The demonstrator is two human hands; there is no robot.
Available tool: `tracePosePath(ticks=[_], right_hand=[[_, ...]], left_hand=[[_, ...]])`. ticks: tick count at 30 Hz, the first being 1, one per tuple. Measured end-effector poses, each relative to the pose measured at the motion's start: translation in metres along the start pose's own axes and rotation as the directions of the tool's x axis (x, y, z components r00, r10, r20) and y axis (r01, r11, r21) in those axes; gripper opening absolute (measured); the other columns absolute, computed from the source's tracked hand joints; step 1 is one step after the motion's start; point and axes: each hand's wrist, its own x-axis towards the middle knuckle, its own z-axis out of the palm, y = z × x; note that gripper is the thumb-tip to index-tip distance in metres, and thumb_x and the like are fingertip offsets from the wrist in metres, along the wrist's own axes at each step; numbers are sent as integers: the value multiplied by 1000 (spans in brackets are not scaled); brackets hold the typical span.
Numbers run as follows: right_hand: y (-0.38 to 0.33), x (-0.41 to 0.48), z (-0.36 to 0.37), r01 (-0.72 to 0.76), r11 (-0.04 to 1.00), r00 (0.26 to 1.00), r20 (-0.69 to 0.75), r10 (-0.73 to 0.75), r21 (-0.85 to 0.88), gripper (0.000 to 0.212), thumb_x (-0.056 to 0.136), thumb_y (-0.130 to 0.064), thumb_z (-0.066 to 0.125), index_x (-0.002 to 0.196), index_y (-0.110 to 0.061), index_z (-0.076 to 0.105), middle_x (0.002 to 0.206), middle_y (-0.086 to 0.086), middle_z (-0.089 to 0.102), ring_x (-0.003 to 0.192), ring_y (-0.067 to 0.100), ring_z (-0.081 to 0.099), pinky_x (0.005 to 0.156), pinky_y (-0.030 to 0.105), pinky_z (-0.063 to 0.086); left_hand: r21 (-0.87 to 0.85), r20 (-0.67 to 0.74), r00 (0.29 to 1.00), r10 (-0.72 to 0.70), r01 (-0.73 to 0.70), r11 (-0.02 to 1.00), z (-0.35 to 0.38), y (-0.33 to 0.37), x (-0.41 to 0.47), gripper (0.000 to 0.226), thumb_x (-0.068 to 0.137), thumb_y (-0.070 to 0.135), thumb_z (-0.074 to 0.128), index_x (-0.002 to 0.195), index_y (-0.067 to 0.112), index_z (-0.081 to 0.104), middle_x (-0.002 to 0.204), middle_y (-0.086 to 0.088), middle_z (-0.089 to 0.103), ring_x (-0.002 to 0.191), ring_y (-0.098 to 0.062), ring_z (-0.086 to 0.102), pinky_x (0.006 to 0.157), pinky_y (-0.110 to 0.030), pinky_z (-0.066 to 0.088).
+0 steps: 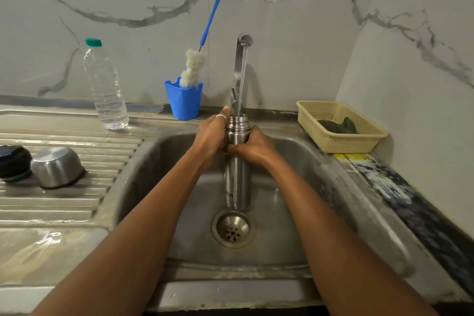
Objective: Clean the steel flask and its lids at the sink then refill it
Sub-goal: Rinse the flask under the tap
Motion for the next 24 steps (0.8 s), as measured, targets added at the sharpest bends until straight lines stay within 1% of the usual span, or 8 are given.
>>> tracePosePath(ticks=[2, 6, 7, 9, 12, 16, 20, 24], right_hand=[[0, 2, 0, 28, 999, 1000, -1, -28, -19, 73, 53, -56, 84, 118, -30, 63, 101, -8, 73, 91, 13, 68, 69, 27, 50], [1, -1, -1, 63, 997, 998, -3, -64, -35, 43, 66, -46, 87, 103, -30, 71, 95, -6, 75, 87, 14, 69, 76, 30, 55], [-3, -2, -2, 71, 997, 997, -18, -72, -30, 44, 65, -49, 86, 101, -29, 72, 93, -6, 75, 87, 15, 69, 78, 32, 56], [-16, -5, -6, 84, 995, 988, -123, -89, -43, 69, 55, -69, 79, 106, -24, 68, 94, -5, 73, 85, 16, 69, 79, 37, 58], [-28, -4, -7, 84, 993, 942, -318, -106, -83, 91, 50, -82, 68, 116, -20, 57, 98, -4, 71, 88, 20, 68, 77, 38, 57], [-16, -16, -1, 19, 995, 988, -153, -33, -95, 66, 57, -74, 79, 96, -22, 66, 88, -3, 73, 83, 21, 71, 77, 40, 60], [-29, -11, -9, 70, 994, 950, -298, -92, -85, 83, 49, -82, 67, 106, -23, 62, 93, -4, 71, 83, 19, 68, 76, 38, 58], [-18, -23, 2, 21, 987, 989, -141, -43, -158, 51, 65, -68, 79, 90, -26, 66, 89, -3, 73, 79, 16, 67, 74, 34, 57]], left_hand=[[-10, -22, 999, -23, 22, 1000, -2, -2, 5, 47, 104, 59, 38, 120, 23, 64, 111, 4, 73, 104, -16, 69, 82, -35, 54], [-10, -108, 993, -50, 50, 999, -4, -8, 12, 65, 103, 67, 26, 118, 19, 67, 118, -1, 70, 112, -20, 64, 101, -43, 50], [-13, -131, 990, -54, 53, 999, -4, -9, 12, 65, 103, 67, 24, 112, 19, 67, 113, -2, 71, 110, -20, 65, 100, -42, 50], [-4, -176, 983, -52, 52, 999, -3, -8, 11, 66, 103, 66, 20, 102, 18, 66, 107, -4, 70, 109, -22, 64, 99, -42, 46], [6, -223, 973, -59, 62, 998, -6, -11, 16, 77, 101, 69, 16, 106, 14, 68, 113, -8, 70, 113, -25, 62, 109, -50, 41], [-36, -238, 968, -77, 70, 997, -7, -14, 18, 74, 100, 71, 18, 110, 14, 66, 109, -6, 71, 108, -25, 64, 104, -46, 44], [-12, -225, 971, -75, 74, 997, -7, -13, 21, 75, 101, 69, 16, 109, 13, 66, 115, -10, 69, 111, -25, 63, 106, -46, 42], [-34, -222, 972, -79, 73, 997, -5, -16, 16, 78, 99, 72, 19, 112, 13, 68, 111, -9, 72, 106, -25, 67, 105, -48, 48]])
